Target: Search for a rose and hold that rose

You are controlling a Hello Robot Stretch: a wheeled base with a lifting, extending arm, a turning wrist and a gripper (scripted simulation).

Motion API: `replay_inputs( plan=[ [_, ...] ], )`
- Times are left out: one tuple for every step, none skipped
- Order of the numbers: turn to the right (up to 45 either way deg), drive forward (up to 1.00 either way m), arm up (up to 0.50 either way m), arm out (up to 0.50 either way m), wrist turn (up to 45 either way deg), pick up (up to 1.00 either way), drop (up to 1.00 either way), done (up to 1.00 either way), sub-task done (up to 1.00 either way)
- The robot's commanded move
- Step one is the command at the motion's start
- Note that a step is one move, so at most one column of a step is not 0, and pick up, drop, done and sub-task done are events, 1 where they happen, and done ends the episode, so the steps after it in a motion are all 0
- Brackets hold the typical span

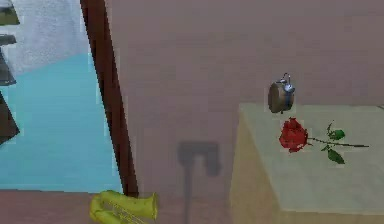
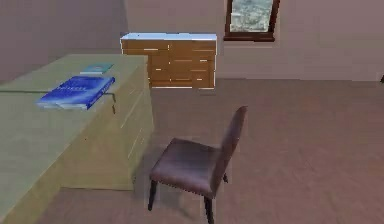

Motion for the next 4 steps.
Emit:
replay_inputs(
  plan=[
    [-39.0,0.00,0.00,0.00,0.0,0.00,0.00,0.00,0.00],
    [0.0,0.00,0.50,0.00,0.0,0.00,0.00,0.00,0.00],
    [0.0,0.00,0.38,0.00,0.0,0.00,0.00,0.00,0.00],
    [0.0,0.00,0.00,0.50,0.0,0.00,0.00,0.00,0.00]
  ],
)
